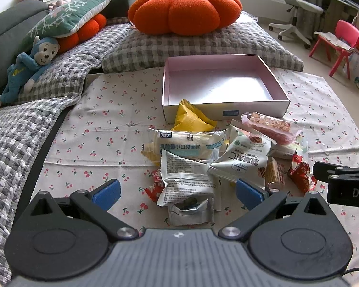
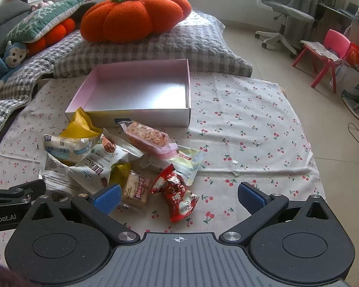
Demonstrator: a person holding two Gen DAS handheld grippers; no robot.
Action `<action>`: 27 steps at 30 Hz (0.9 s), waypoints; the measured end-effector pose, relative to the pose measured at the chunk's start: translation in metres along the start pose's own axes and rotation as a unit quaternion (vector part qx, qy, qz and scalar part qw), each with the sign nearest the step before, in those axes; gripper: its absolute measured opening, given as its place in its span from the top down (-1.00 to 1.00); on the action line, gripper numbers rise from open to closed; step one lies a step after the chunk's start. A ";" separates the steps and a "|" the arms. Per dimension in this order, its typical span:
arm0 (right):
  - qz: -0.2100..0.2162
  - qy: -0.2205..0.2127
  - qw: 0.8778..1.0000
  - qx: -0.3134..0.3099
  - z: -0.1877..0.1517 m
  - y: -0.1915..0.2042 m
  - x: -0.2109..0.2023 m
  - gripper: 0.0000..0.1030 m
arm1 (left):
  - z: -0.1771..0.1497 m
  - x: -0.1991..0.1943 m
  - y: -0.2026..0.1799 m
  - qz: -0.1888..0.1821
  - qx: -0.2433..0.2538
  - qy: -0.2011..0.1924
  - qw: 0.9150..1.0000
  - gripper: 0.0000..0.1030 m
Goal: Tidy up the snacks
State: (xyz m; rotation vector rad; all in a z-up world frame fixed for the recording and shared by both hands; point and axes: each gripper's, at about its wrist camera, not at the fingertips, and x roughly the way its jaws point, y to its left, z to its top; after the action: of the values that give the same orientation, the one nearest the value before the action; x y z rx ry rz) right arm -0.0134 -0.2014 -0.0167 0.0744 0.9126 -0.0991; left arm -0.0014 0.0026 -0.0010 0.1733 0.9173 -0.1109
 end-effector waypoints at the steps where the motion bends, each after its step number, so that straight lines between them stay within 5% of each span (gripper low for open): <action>1: 0.001 0.001 1.000 0.000 0.000 0.000 0.000 -1.00 | 0.000 0.000 0.000 0.000 0.000 0.001 1.000 -1.00; 27: 0.002 0.006 1.000 0.000 -0.001 0.001 0.002 -1.00 | -0.001 0.001 -0.001 -0.002 -0.001 0.005 1.000 -1.00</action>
State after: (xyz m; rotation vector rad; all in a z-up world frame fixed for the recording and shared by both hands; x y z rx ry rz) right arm -0.0129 -0.2005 -0.0194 0.0763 0.9242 -0.0943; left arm -0.0018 0.0019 -0.0022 0.1706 0.9276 -0.1139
